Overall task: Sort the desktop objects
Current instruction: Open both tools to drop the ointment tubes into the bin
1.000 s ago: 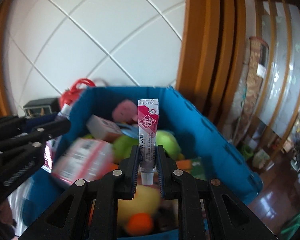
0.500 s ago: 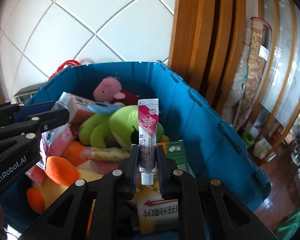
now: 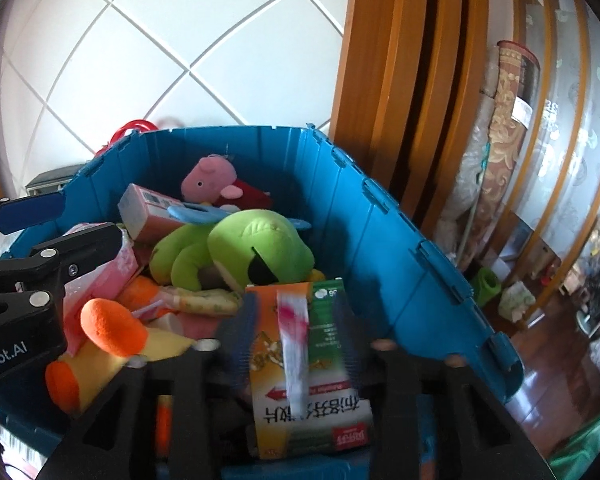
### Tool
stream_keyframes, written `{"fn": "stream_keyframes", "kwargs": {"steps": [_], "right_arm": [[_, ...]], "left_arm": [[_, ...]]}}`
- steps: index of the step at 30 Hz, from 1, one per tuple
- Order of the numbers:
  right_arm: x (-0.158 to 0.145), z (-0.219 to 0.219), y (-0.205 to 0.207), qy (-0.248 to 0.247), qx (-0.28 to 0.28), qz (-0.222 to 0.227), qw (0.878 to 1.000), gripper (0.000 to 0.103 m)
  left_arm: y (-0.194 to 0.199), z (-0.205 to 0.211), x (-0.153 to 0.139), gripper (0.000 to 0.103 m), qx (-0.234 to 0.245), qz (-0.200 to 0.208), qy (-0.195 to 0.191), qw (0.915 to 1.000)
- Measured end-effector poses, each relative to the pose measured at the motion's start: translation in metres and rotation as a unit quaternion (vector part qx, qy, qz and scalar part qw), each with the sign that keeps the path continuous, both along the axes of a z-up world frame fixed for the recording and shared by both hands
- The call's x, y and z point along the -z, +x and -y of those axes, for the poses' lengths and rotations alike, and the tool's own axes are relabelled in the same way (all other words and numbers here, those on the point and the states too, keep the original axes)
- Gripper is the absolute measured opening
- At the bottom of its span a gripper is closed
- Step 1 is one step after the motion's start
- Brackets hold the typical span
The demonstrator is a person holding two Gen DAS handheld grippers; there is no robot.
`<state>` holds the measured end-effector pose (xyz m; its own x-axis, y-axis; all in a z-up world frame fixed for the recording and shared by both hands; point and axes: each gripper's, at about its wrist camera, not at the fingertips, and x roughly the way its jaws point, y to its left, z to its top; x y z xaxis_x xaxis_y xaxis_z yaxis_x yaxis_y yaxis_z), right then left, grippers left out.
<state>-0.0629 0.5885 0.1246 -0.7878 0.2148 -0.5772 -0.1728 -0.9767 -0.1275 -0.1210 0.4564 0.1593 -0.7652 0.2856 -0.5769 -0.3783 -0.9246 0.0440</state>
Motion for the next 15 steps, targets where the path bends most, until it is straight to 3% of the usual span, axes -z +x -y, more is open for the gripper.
{"fn": "stream_keyframes", "kwargs": {"steps": [1, 3, 6, 10, 15], "right_arm": [[-0.001, 0.001, 0.002, 0.002, -0.001, -0.004, 1.000, 0.083], [-0.005, 0.004, 0.009, 0.007, 0.000, -0.011, 1.000, 0.087], [-0.011, 0.007, 0.018, 0.008, -0.003, -0.021, 1.000, 0.103], [-0.016, 0.012, 0.032, 0.000, -0.013, -0.033, 0.999, 0.103], [-0.016, 0.015, 0.042, -0.017, -0.011, -0.034, 0.999, 0.103]], "left_arm": [[0.002, 0.003, -0.001, 0.065, -0.001, 0.000, 0.004, 1.0000], [0.006, 0.010, -0.002, 0.065, -0.007, 0.000, 0.012, 0.9999], [0.012, 0.019, -0.003, 0.065, -0.017, 0.001, 0.025, 0.9995], [0.021, 0.033, -0.003, 0.065, -0.015, 0.007, 0.041, 0.9990], [0.038, 0.039, -0.007, 0.065, -0.025, -0.030, 0.011, 0.9992]]}}
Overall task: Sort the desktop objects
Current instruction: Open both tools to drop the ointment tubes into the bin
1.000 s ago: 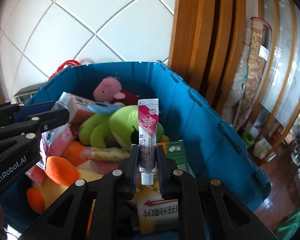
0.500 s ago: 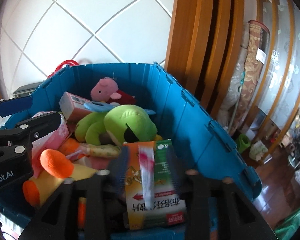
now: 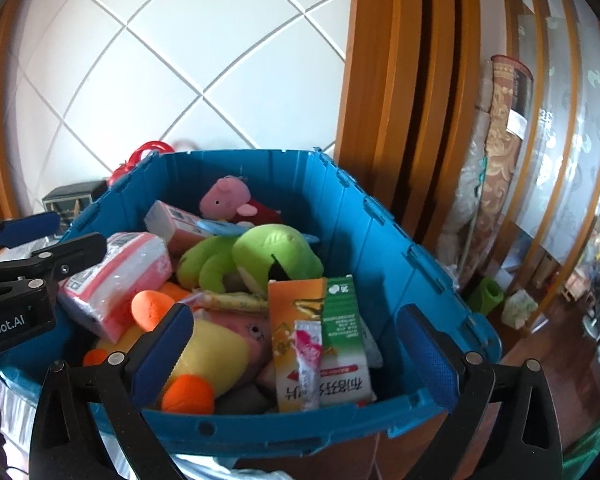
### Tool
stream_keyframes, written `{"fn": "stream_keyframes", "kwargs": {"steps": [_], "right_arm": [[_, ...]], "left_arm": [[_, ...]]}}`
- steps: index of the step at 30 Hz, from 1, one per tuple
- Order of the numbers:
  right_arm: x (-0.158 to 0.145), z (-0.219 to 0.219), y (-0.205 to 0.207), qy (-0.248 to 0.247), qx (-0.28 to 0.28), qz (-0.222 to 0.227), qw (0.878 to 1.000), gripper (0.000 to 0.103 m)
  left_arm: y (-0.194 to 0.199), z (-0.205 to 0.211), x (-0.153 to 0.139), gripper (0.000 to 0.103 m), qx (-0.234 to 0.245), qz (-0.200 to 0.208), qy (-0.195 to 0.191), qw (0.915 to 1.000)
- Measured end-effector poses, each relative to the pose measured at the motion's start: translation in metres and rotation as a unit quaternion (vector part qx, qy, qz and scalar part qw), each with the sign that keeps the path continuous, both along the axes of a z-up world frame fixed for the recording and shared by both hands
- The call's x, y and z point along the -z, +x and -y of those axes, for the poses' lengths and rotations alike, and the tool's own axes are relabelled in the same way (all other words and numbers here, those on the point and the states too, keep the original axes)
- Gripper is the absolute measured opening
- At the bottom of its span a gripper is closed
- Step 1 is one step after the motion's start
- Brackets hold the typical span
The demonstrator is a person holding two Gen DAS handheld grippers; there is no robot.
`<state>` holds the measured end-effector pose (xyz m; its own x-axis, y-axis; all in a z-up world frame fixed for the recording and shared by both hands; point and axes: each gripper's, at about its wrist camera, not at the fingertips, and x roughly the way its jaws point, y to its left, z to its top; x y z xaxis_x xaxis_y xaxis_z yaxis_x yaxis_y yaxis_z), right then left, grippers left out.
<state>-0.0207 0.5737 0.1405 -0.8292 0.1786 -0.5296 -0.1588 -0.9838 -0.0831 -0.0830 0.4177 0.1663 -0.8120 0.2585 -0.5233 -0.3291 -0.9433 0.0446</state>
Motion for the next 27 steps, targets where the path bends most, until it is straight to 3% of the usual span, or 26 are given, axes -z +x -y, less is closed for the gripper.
{"fn": "stream_keyframes", "kwargs": {"steps": [9, 27], "right_arm": [[-0.002, 0.004, 0.014, -0.009, 0.004, -0.007, 1.000, 0.103], [-0.008, 0.015, 0.021, 0.002, 0.003, -0.016, 1.000, 0.103]], "left_arm": [[0.010, 0.010, 0.001, 0.065, 0.009, 0.017, 0.030, 0.9994], [0.014, 0.013, 0.008, 0.065, 0.006, 0.017, 0.011, 0.9998]]}}
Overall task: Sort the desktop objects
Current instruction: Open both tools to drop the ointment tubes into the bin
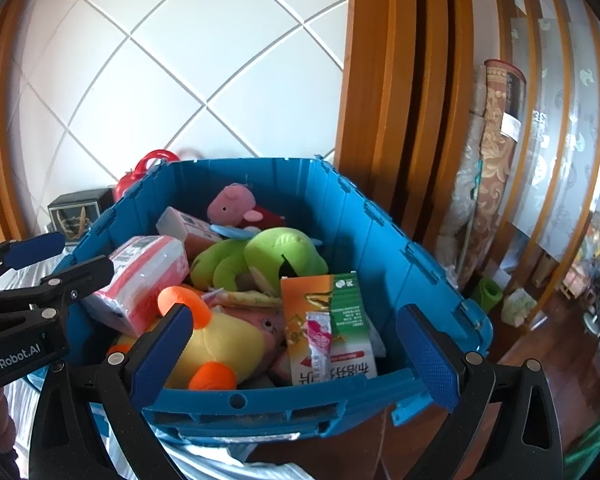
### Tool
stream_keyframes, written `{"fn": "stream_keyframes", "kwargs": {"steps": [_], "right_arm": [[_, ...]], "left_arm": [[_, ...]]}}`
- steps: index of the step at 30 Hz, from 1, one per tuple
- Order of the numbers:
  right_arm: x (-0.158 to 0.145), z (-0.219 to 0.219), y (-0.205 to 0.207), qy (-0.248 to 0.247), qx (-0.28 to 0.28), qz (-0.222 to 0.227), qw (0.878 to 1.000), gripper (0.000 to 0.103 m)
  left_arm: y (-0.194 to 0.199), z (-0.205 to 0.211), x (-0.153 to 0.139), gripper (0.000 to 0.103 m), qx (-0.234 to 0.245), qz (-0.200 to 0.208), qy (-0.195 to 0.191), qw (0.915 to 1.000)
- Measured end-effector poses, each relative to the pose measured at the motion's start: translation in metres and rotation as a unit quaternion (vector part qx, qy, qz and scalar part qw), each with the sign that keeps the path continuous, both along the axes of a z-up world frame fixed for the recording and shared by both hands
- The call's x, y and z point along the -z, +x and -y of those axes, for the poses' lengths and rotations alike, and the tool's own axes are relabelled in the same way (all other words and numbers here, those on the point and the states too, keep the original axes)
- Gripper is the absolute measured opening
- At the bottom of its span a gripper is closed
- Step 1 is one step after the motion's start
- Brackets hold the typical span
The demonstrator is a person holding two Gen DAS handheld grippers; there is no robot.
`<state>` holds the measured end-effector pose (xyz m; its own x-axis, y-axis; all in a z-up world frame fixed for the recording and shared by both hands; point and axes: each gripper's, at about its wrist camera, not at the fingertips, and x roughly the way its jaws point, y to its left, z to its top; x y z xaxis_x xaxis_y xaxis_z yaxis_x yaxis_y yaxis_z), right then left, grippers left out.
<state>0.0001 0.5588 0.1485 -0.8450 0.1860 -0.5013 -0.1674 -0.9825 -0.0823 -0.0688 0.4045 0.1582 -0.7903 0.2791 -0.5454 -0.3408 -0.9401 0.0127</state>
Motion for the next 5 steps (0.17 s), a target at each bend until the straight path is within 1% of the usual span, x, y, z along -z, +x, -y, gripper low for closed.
{"fn": "stream_keyframes", "kwargs": {"steps": [5], "right_arm": [[0.0014, -0.0013, -0.0009, -0.003, 0.003, 0.001, 1.000, 0.103]], "left_arm": [[-0.0011, 0.0008, 0.0028, 0.065, 0.001, 0.005, -0.001, 1.0000]]}}
